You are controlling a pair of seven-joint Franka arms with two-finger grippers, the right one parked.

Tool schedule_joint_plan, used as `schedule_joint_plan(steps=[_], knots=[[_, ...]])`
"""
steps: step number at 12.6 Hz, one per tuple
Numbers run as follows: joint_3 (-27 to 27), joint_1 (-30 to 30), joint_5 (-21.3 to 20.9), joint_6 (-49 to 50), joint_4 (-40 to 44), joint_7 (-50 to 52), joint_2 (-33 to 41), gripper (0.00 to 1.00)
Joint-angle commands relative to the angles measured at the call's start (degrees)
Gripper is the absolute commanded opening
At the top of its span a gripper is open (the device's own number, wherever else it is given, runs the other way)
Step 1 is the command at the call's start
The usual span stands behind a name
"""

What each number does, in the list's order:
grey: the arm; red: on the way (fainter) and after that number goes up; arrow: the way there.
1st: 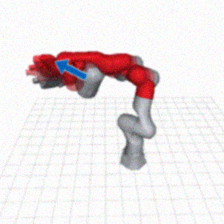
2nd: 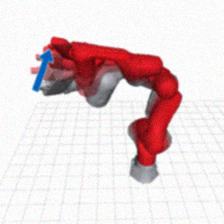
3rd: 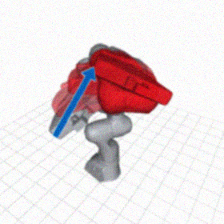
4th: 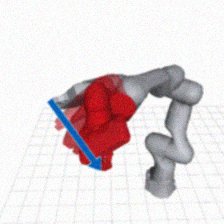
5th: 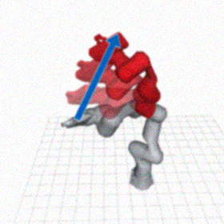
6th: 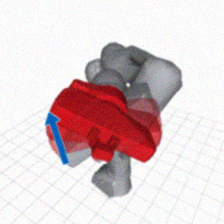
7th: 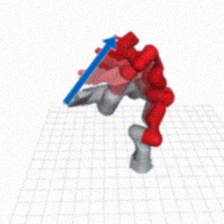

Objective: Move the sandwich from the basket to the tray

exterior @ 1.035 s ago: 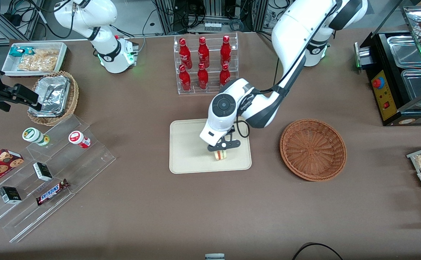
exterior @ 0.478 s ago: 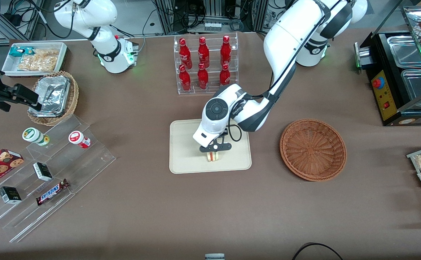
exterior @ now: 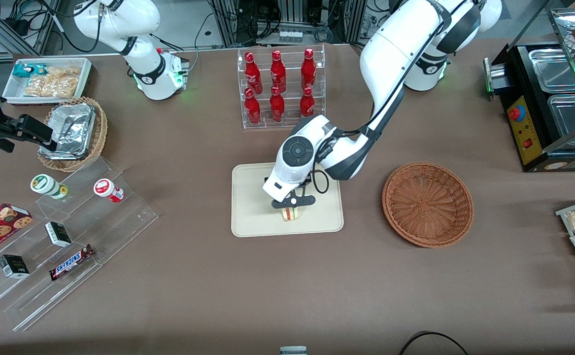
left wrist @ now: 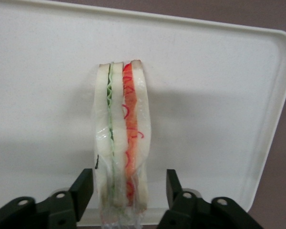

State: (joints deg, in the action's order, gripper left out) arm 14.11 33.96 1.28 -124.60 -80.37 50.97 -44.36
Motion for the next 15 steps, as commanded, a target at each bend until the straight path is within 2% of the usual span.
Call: schedule_joint_plan(steps=[1,7,10,15], knots=[[-0.1,-0.1,1.3,0.8,0.6,0.4,3.2,1.00],[-2.1,-1.1,0.1,13.7,0.2,-0.6,13.1,1.00],[-3.2,-3.1,0.0,20.2,0.1,-5.8,16.2,1.00],[-11.1,-3.6,0.3,31.5,-0.4,-6.0,19.9,1.00]])
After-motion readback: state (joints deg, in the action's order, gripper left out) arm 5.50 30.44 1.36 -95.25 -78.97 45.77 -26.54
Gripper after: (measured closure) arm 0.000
